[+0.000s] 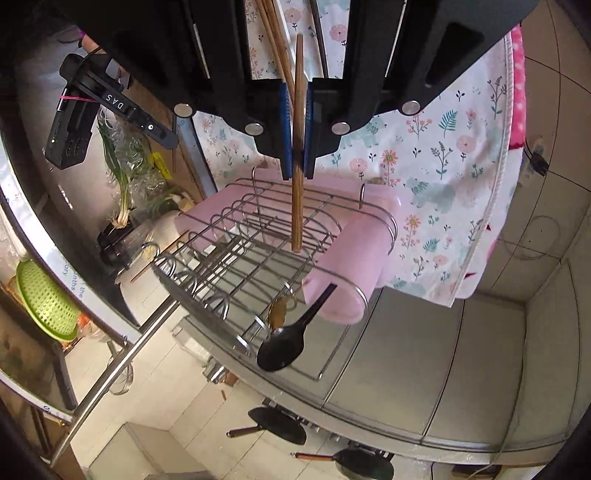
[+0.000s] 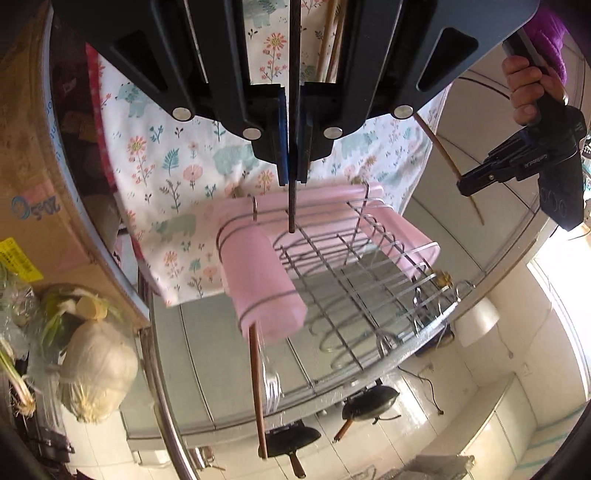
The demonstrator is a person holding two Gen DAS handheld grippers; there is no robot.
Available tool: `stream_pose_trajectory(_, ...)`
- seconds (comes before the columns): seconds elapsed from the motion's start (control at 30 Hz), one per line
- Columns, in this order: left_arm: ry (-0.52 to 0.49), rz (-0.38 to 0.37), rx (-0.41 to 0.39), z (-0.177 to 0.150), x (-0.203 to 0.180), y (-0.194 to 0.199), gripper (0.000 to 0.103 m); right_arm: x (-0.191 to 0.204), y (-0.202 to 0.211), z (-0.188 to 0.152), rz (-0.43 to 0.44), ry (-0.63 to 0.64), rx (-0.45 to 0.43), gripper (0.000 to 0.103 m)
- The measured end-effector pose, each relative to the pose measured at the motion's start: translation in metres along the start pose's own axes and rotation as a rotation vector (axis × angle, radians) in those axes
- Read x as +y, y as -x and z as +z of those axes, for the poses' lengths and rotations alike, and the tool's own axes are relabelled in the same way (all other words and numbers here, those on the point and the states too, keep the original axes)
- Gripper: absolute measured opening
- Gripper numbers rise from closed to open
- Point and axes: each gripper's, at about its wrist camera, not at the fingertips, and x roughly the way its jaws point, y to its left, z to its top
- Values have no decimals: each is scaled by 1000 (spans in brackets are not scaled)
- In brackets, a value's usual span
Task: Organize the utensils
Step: 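Lower the wooden chopstick into the pink cup while the right tool lifts the dark chopstick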
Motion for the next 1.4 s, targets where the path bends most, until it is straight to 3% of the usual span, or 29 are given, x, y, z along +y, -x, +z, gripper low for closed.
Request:
stream_pose_trajectory(0.3,-23,25,-163,29,-10,54,5,8,20,29,4,25,-118,5)
stream_pose_trajectory(0.67,-85,69,-348,80,-27,114,5,27,47,92,17,87,-354,5)
stream_pose_trajectory(0.93,-146,115,-482,126,-47,131,5,35,49,114,38,106,-444,5)
stream_pose_trajectory(1.2,-171,197,-425,145,-41,82,6,30,42,126,42,98,-477,5)
stream_pose_trajectory(1.4,-180,216,-340,142,-28,39,6,27,40,136,60,106,-567,5)
